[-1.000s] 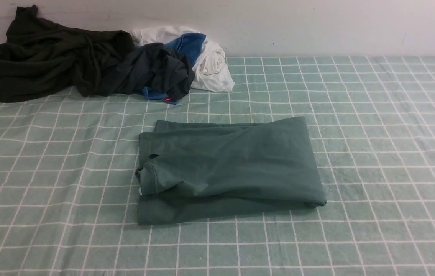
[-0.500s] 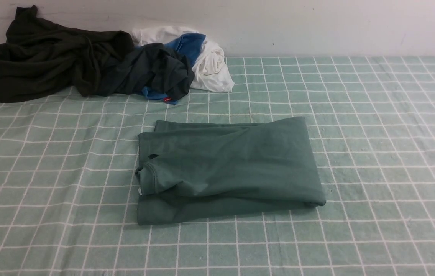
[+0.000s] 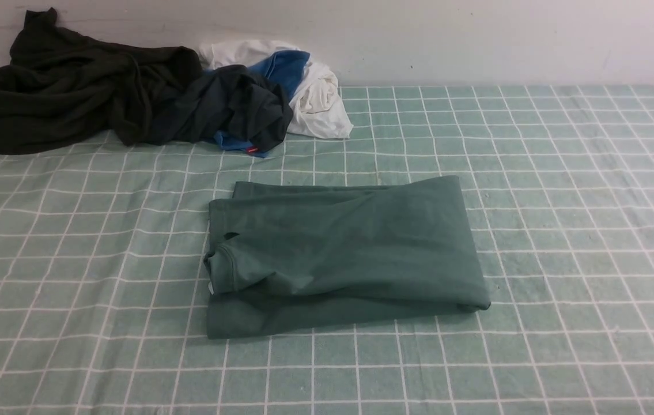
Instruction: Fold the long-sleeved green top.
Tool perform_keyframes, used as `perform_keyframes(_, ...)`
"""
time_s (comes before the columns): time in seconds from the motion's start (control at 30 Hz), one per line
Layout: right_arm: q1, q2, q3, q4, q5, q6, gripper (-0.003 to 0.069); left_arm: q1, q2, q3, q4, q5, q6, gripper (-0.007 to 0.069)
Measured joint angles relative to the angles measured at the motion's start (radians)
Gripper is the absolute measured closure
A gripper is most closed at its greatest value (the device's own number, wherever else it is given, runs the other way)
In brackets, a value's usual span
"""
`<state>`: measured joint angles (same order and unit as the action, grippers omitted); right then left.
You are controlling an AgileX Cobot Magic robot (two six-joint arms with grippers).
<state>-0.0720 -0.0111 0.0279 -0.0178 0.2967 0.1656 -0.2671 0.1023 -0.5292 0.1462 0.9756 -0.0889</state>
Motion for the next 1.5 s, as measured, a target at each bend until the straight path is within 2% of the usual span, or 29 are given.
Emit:
perform_keyframes(0.23,-0.011,0.0,-0.002,-0.003,0.047,-0.01,0.0673,0.0,0.0,0.0,0.0,0.0,0.0,0.0628)
perform_keyframes(1.5,-0.011,0.0,-0.004,-0.003,0.058,-0.004,0.0673,0.0,0.0,0.012,0.001,-0.006,-0.001,0.0628)
